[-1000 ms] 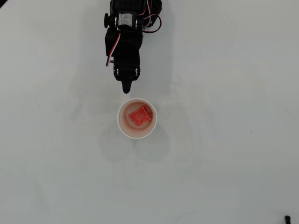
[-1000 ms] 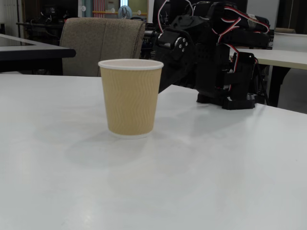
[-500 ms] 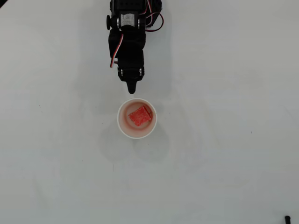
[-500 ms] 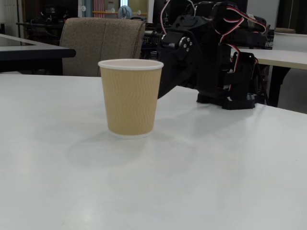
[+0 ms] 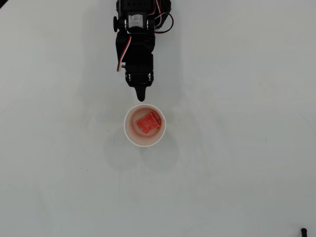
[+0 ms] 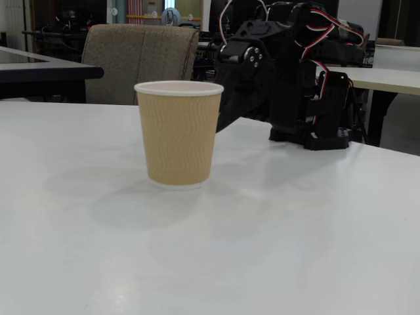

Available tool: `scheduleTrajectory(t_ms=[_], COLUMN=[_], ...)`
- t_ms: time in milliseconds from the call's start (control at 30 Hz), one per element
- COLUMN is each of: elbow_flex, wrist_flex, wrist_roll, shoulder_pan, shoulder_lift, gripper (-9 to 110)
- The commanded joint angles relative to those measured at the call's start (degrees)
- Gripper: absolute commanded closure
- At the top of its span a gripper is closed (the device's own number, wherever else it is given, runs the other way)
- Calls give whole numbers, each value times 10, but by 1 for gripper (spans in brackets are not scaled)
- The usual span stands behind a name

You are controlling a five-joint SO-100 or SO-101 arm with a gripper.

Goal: Grasp a red cube and put it in the cup.

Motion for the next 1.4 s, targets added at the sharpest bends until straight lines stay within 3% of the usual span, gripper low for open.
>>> scheduleTrajectory(t_ms=[0,433,1367], elbow_flex=[43,43,43], wrist_flex=[-12,-28,-16], wrist_roll=[8,154,149], shoulder_pan=[2,33,15], shoulder_lift=[9,9,8], gripper=[101,101,101])
